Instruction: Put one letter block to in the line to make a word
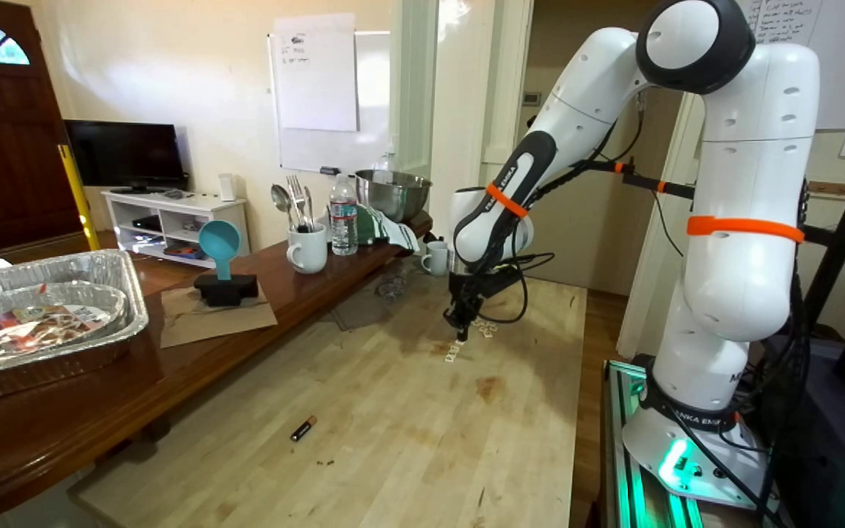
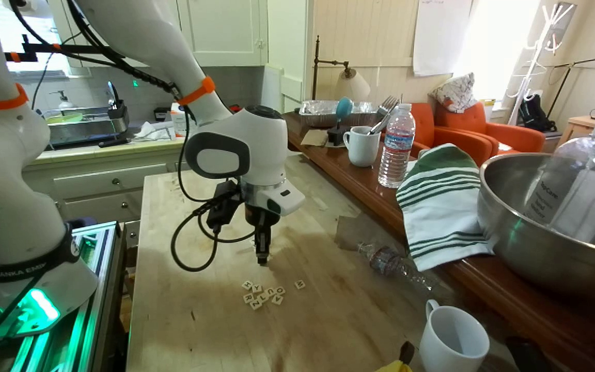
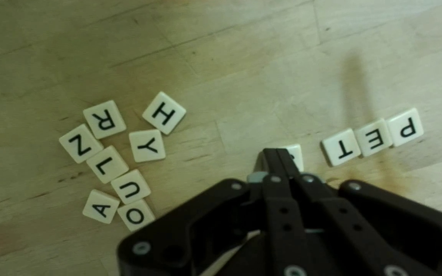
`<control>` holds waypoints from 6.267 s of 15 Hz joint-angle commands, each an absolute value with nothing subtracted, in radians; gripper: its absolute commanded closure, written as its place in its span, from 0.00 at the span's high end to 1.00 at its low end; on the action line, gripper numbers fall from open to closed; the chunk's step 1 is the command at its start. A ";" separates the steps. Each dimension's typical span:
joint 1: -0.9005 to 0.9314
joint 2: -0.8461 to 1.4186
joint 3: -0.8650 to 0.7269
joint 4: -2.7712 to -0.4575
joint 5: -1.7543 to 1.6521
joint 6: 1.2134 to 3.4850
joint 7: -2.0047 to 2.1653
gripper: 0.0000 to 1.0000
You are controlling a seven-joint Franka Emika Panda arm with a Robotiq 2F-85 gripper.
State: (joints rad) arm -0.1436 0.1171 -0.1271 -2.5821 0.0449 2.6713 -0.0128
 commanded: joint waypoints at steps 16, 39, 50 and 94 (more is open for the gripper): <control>-0.118 0.129 -0.115 -2.635 -0.045 2.765 -0.053 0.00; -0.109 0.117 -0.100 -2.648 -0.066 2.765 -0.091 0.00; -0.113 0.079 -0.083 -2.649 -0.023 2.764 -0.125 0.00; -0.062 -0.181 -0.067 -2.739 -0.018 2.560 -0.216 1.00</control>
